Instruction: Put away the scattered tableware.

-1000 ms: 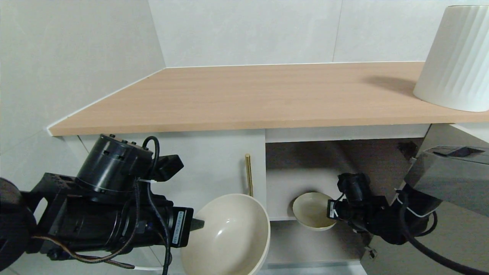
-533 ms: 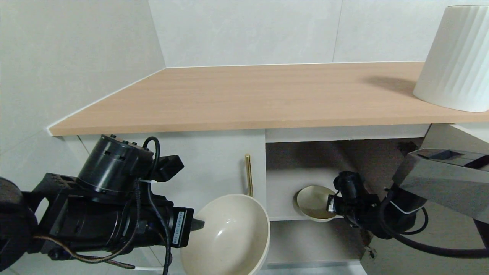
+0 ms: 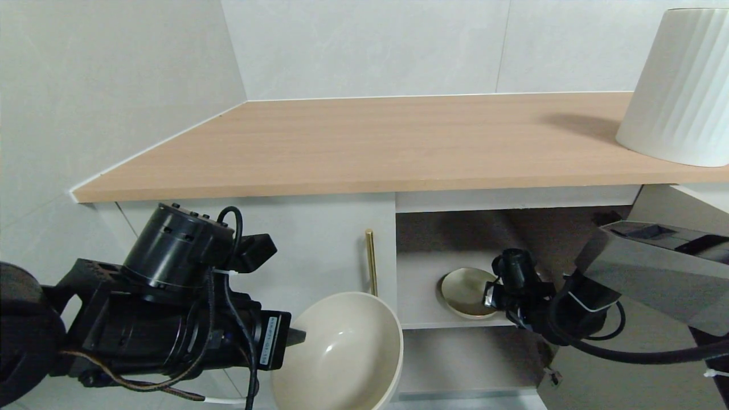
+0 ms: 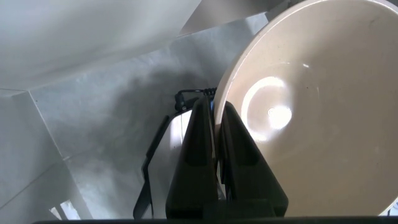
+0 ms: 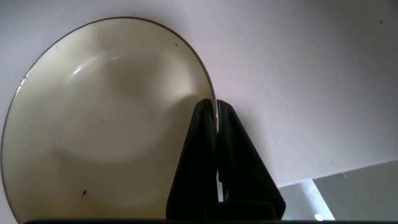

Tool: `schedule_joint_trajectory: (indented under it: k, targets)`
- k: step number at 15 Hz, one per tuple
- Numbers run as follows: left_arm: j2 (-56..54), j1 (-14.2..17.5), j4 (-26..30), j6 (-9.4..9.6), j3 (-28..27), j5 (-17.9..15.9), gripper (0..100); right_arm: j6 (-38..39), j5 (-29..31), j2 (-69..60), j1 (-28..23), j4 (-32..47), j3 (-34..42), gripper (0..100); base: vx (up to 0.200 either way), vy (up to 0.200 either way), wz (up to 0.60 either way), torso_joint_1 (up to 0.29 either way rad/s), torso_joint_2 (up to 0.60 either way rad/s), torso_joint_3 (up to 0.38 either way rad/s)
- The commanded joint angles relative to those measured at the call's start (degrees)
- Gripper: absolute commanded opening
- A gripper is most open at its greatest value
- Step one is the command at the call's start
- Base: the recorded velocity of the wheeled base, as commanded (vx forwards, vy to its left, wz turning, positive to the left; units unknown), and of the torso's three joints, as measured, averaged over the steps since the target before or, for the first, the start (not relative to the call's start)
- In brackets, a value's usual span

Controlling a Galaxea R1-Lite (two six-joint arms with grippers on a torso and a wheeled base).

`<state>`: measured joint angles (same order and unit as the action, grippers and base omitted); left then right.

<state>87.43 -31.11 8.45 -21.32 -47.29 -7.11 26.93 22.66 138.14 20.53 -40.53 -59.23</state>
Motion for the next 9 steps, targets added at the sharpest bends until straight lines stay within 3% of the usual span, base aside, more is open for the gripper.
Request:
schedule_joint_trajectory:
  k: [1,9]
  targets:
    - [0.9,0.0,-0.1,-0.04,0.0,0.1,0,0.0,0.0,0.6,0.0,-0.1,-1.1,0,0.000,0.000,0.00,0.000,0.00,0.000]
    - [1.3,0.0,-0.1,-0.04,0.0,0.9,0,-0.2,-0.1,1.1,0.0,0.0,-2.5,0,0.000,0.000,0.00,0.000,0.00,0.000]
